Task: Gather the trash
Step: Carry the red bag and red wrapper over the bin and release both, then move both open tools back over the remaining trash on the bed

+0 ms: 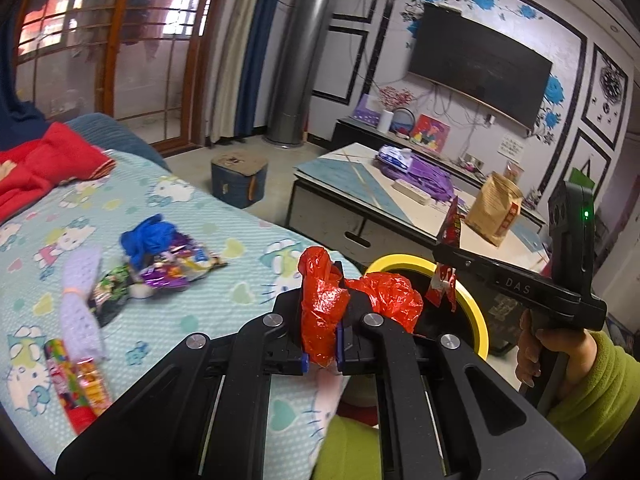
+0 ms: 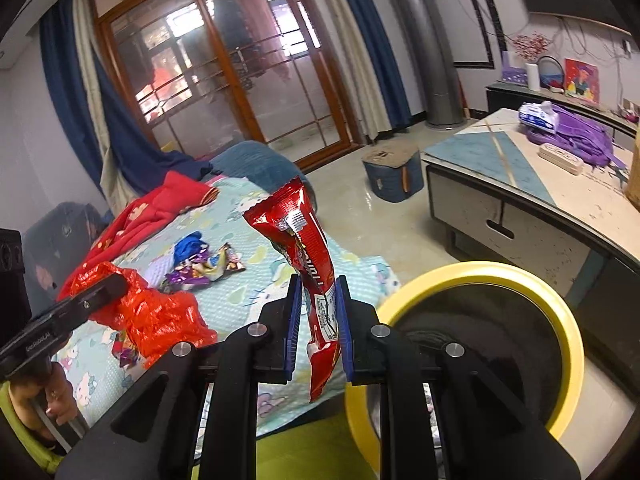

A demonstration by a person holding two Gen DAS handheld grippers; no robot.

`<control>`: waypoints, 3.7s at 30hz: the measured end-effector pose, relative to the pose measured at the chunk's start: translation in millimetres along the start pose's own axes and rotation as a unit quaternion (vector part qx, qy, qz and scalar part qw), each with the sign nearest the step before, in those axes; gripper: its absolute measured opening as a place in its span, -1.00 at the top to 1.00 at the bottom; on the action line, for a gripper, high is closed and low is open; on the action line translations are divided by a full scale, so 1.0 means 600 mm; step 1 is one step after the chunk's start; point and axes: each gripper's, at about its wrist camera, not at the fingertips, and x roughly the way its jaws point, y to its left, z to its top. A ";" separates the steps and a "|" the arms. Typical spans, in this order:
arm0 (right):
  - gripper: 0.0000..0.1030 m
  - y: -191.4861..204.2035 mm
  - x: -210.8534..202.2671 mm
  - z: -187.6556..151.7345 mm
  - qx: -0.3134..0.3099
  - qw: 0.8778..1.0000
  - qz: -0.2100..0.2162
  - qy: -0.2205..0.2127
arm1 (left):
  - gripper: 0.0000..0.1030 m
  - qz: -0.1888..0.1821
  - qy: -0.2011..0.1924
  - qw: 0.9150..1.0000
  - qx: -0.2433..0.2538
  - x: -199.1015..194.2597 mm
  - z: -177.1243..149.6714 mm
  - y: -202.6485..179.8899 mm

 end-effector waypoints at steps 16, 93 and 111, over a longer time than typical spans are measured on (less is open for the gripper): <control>0.68 -0.099 -0.039 0.004 0.070 0.997 -0.030 -0.023 | 0.92 -0.043 0.025 0.996 0.073 0.091 -0.008 -0.110; -0.27 0.034 -0.005 -0.002 -0.009 1.000 -0.021 -0.004 | -0.78 0.089 -0.033 0.995 -0.030 0.013 0.009 0.043; -0.27 0.155 0.058 0.002 -0.067 0.997 0.027 0.025 | -0.78 0.154 -0.062 0.981 -0.102 -0.052 0.010 0.176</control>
